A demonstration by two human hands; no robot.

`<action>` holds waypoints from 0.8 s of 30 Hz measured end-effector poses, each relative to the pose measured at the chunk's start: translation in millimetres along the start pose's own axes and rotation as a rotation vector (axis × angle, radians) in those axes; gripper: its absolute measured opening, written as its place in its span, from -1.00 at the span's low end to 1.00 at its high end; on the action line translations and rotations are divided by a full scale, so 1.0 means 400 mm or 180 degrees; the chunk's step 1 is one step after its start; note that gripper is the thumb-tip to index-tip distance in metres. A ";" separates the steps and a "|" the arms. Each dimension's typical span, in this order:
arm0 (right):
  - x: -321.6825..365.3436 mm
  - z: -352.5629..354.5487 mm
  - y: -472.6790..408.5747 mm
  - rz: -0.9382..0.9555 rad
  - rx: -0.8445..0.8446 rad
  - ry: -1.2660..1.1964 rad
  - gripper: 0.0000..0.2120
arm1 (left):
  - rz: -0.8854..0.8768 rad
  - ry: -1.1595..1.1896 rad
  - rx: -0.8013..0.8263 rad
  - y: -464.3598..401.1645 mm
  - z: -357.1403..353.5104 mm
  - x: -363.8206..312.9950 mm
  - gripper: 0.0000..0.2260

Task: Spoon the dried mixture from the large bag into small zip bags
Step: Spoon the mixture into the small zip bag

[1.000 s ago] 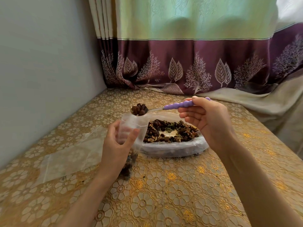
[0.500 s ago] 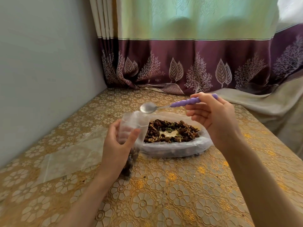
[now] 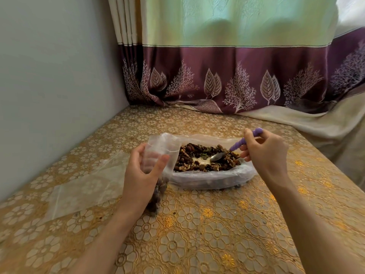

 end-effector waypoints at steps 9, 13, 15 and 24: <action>-0.029 -0.064 0.023 -0.0569 0.0685 -0.0372 -0.78 | -0.0061 -0.0090 0.0006 0.004 -0.001 -0.004 -0.31; -0.043 -0.072 0.028 -0.1002 0.0928 -0.0756 -0.75 | -0.0063 -0.0111 0.0024 0.004 -0.003 -0.006 -0.35; -0.045 -0.069 0.027 -0.1159 0.0913 -0.0917 -0.72 | -0.0048 -0.0117 0.0023 0.004 -0.003 -0.005 -0.34; -0.039 -0.046 0.021 -0.1421 0.0714 -0.1505 -0.82 | -0.0033 -0.0098 0.0001 0.004 -0.002 -0.006 -0.34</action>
Point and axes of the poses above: each hand's wrist, its own y-axis away from the middle knuckle, its own z-axis out of the back of the hand, x = y × z, the point moved 3 cm from there along -y, towards the middle knuckle, and after that the axes turned 15 degrees about y, right-handed, at the moved point
